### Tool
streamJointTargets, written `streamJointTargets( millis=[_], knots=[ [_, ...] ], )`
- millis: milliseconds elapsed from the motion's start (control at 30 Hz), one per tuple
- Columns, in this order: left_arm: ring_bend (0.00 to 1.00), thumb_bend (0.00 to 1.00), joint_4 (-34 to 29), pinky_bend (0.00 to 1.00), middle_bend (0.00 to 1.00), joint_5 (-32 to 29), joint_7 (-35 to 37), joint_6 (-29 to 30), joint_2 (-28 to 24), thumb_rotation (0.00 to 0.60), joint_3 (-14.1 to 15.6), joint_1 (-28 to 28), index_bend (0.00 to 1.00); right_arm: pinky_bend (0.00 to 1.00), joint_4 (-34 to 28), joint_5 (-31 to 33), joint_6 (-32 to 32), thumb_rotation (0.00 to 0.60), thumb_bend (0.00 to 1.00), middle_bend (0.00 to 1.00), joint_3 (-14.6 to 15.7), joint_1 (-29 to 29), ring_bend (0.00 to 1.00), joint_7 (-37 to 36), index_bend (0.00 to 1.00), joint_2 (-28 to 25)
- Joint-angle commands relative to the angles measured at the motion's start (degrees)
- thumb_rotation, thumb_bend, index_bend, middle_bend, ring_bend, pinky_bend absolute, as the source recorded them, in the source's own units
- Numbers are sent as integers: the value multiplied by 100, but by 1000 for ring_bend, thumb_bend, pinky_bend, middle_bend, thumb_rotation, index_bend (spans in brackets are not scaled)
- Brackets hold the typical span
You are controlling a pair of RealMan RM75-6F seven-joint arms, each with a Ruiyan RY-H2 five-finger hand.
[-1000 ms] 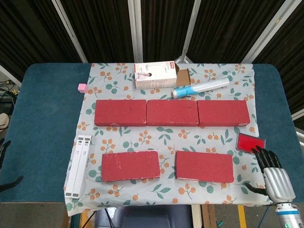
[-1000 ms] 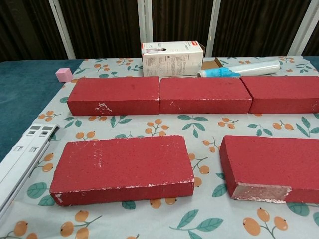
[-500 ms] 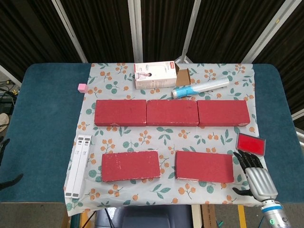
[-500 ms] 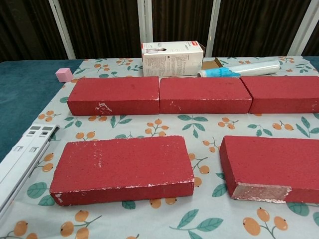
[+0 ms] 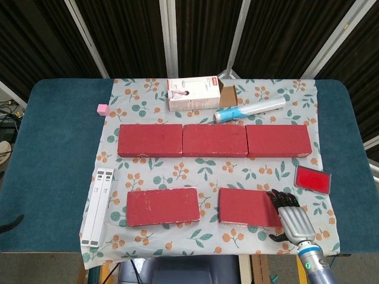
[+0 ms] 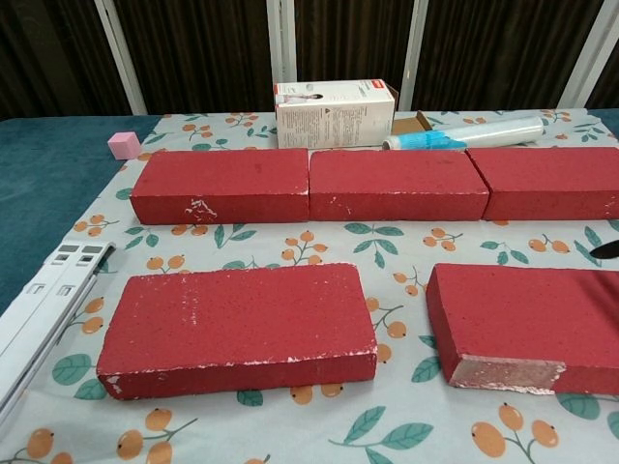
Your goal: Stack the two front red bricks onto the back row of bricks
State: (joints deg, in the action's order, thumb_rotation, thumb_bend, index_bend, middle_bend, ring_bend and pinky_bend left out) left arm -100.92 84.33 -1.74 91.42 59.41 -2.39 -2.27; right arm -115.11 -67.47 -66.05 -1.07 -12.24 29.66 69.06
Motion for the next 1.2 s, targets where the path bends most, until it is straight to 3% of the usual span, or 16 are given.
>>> streamJointTargets(
  millis=[33,800,1200],
  knots=[
    [0,0,-7,132,0,-8,-14,-24,-3,600,6,7,62,0,-71,135,-28,600,152,0,-69,-126,0,267,0,194],
    [0,0,-5,132,0,-179,-107,-179,3,600,-31,63,62,0,-44,1128,-18,600,152,0,-366,-904,0,1412,0,996],
    [0,0,-8,132,0,-239,-204,-203,29,600,-45,76,62,0,72,1682,-61,600,152,0,-451,-1226,0,1739,0,1047]
  ],
)
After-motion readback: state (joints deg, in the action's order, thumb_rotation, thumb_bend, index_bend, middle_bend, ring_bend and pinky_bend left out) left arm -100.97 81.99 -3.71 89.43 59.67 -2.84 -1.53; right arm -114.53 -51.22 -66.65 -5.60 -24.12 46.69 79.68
